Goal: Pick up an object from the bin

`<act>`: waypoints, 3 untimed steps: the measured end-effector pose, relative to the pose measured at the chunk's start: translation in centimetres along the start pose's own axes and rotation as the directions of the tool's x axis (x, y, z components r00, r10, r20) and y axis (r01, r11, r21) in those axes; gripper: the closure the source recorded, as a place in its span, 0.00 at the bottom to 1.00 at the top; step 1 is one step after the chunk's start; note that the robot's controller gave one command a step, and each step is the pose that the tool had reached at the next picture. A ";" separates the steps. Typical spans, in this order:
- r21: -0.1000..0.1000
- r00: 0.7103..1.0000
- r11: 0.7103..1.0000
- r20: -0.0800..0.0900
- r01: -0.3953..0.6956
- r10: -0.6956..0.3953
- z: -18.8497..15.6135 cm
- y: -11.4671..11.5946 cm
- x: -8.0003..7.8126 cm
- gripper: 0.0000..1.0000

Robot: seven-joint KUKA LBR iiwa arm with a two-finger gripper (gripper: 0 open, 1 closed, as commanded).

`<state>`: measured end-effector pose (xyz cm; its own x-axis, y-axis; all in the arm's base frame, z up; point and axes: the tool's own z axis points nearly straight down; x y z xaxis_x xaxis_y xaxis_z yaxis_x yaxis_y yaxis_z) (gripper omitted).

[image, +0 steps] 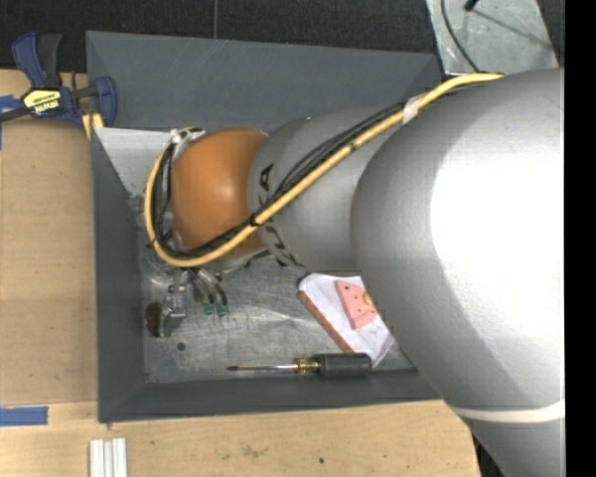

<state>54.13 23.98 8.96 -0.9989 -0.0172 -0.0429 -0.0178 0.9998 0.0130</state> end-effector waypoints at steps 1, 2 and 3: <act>0.002 0.983 0.984 -0.038 0.180 -0.180 0.8 0.3 5.0 1.00; 0.002 0.983 0.984 -0.038 0.180 -0.179 0.8 0.3 5.0 1.00; -0.004 0.978 0.978 -0.034 0.207 -0.207 1.2 -1.5 4.4 1.00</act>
Offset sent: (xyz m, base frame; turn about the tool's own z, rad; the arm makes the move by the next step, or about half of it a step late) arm 0.0000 0.0000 0.0000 0.0000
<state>49.85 22.42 7.54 -0.9746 -0.2239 -0.0111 -0.2240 0.9746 0.0075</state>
